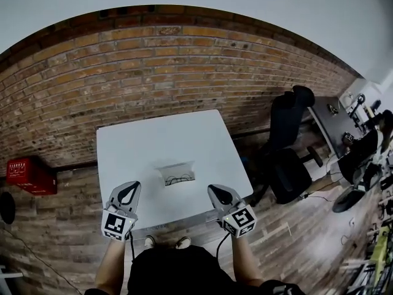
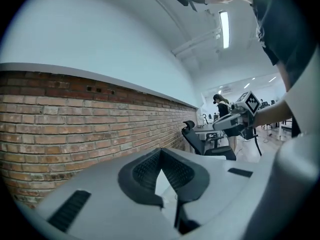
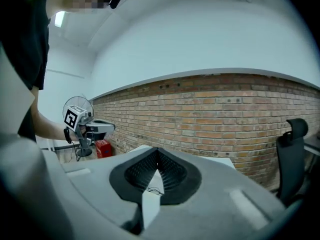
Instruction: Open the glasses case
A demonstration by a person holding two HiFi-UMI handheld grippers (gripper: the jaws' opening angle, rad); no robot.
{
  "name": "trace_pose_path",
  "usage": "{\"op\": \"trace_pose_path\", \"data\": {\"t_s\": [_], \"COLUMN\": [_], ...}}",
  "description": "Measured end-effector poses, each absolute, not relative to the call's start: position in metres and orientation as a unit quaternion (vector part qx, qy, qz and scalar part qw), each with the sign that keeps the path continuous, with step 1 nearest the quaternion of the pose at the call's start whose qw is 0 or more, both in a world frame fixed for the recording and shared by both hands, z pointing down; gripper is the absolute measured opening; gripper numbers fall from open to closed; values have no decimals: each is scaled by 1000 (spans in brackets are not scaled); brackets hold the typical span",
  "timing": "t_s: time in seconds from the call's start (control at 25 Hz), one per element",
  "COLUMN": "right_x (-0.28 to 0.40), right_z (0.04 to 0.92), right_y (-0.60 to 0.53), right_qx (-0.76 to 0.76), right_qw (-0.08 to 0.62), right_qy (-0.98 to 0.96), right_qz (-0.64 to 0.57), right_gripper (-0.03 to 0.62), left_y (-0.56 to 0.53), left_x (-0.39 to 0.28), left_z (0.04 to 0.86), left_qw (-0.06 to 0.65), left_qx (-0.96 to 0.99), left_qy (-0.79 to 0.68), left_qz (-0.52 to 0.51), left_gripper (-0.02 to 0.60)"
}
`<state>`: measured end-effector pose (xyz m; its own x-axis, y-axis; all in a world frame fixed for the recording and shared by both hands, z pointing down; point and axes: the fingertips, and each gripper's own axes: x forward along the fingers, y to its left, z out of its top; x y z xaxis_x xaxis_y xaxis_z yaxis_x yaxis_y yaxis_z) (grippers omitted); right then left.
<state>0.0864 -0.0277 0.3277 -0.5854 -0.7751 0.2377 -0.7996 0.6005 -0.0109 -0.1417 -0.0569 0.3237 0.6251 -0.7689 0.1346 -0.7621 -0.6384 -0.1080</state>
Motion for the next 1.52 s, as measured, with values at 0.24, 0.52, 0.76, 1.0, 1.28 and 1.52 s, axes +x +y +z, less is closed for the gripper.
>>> {"op": "trace_pose_path", "data": {"t_s": [0.24, 0.52, 0.76, 1.0, 1.28, 1.52], "right_x": [104, 130, 145, 144, 132, 128], "right_z": [297, 271, 265, 255, 247, 246], "right_y": [-29, -33, -34, -47, -55, -54], "right_qx": [464, 496, 521, 522, 514, 518], "right_qw": [75, 67, 85, 71, 53, 58], "right_qy": [-882, -866, -850, -850, -856, -853], "right_qz": [47, 18, -1, 1, -5, -4], "right_gripper": [5, 5, 5, 5, 5, 5], "left_y": [-59, -50, -41, -38, -41, -45], "left_x": [-151, -171, -197, -207, -211, -213], "left_z": [283, 254, 248, 236, 227, 223], "left_qw": [36, 46, 55, 60, 64, 65], "left_qx": [-894, -874, -854, -843, -840, -842], "left_qy": [443, 483, 517, 535, 539, 536], "left_qz": [-48, -14, -20, -12, -1, 2], "left_gripper": [6, 6, 6, 6, 6, 6]}}
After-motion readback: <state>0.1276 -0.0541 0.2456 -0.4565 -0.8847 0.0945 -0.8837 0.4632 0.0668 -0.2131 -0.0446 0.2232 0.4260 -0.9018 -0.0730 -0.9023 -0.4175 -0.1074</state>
